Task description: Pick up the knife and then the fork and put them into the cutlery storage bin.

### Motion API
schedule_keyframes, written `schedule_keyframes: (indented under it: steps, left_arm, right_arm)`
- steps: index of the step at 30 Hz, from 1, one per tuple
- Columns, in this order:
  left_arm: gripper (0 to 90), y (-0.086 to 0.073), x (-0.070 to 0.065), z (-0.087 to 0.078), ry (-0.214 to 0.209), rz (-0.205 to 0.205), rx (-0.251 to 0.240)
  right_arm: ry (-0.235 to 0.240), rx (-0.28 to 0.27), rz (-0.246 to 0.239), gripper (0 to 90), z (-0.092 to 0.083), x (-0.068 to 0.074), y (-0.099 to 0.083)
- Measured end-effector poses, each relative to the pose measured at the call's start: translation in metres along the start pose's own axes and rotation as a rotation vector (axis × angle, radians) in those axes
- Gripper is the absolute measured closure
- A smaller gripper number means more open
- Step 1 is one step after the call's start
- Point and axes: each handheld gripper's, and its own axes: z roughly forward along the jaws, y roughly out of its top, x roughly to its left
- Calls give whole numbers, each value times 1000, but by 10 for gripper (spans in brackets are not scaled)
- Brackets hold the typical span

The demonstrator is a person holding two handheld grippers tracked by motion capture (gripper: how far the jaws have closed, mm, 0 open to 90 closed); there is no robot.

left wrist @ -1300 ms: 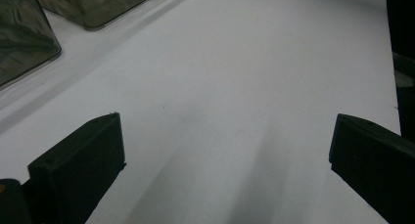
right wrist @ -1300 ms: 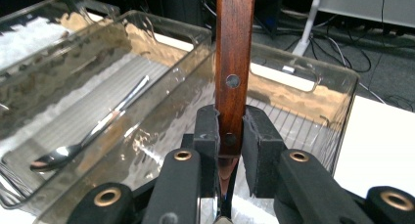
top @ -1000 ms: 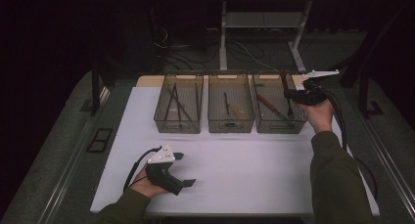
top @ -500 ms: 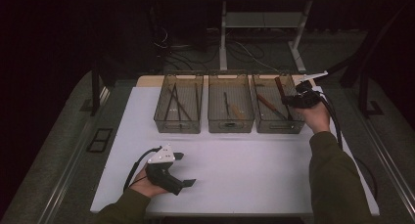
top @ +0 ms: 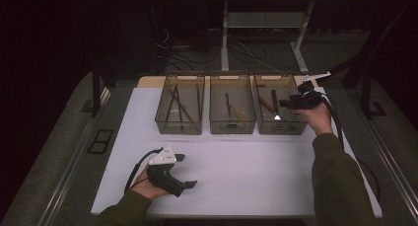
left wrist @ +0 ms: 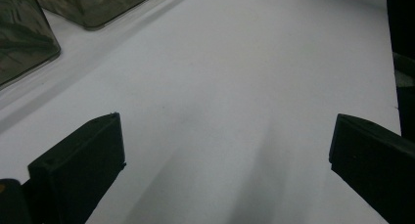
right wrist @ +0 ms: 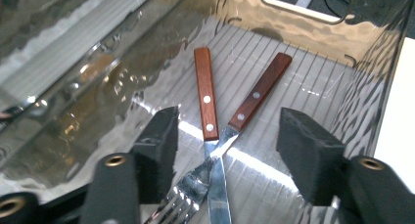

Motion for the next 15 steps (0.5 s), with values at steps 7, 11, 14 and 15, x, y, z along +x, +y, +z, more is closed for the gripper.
schedule_keyframes:
  steps: [7, 11, 14, 15]
  left_arm:
    - [0, 0, 2, 1, 3, -4, 0]
    - [0, 0, 3, 2, 5, -6, 5]
    - [0, 1, 4, 3, 2, 1, 6]
    - [0, 1, 4, 4, 2, 2, 6]
  right_arm:
    - [29, -38, 19, 265, -9, 4, 2]
    - [53, -60, 36, 194, -15, 3, 2]
    - [14, -55, 15, 144, -18, 8, 2]
    - [-2, -52, 1, 142, -19, 10, 2]
